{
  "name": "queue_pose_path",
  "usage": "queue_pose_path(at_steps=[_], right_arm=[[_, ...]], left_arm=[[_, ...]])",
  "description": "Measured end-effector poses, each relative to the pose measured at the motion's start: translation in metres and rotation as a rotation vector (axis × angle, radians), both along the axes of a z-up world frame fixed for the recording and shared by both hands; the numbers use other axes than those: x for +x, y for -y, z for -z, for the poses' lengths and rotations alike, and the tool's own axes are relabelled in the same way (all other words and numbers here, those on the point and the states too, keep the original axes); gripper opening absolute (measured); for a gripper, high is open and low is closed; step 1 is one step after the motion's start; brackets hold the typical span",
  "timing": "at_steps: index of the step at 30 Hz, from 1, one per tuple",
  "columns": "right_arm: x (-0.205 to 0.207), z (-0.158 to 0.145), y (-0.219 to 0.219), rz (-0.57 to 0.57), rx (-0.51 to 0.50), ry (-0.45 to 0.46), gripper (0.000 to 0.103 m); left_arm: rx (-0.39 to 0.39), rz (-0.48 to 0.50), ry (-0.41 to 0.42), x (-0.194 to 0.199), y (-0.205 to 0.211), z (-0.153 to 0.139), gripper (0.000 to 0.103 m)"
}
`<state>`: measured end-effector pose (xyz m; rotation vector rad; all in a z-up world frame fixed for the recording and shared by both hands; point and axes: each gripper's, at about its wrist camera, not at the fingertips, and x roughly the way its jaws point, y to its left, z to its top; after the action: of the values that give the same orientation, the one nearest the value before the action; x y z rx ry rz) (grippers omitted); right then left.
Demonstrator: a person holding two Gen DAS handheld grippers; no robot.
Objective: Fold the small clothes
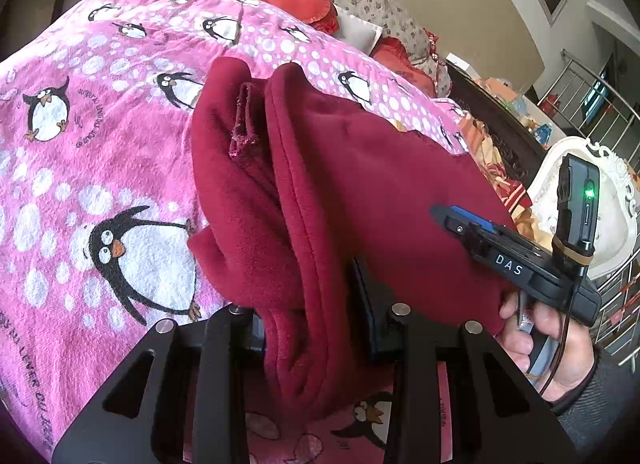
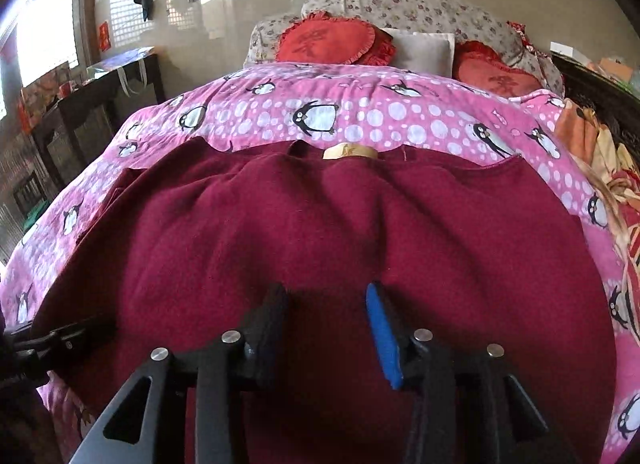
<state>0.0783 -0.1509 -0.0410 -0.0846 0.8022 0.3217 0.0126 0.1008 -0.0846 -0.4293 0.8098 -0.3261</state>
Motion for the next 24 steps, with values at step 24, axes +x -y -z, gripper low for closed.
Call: queue_pose_path(at_steps=[24], right_arm=[[0.119,-0.038,-0.197,-0.247,0.189,-0.503,0.075]], left_arm=[[-0.052,-0.014,0.036,-0.006,-0.008,0.004,0.033]])
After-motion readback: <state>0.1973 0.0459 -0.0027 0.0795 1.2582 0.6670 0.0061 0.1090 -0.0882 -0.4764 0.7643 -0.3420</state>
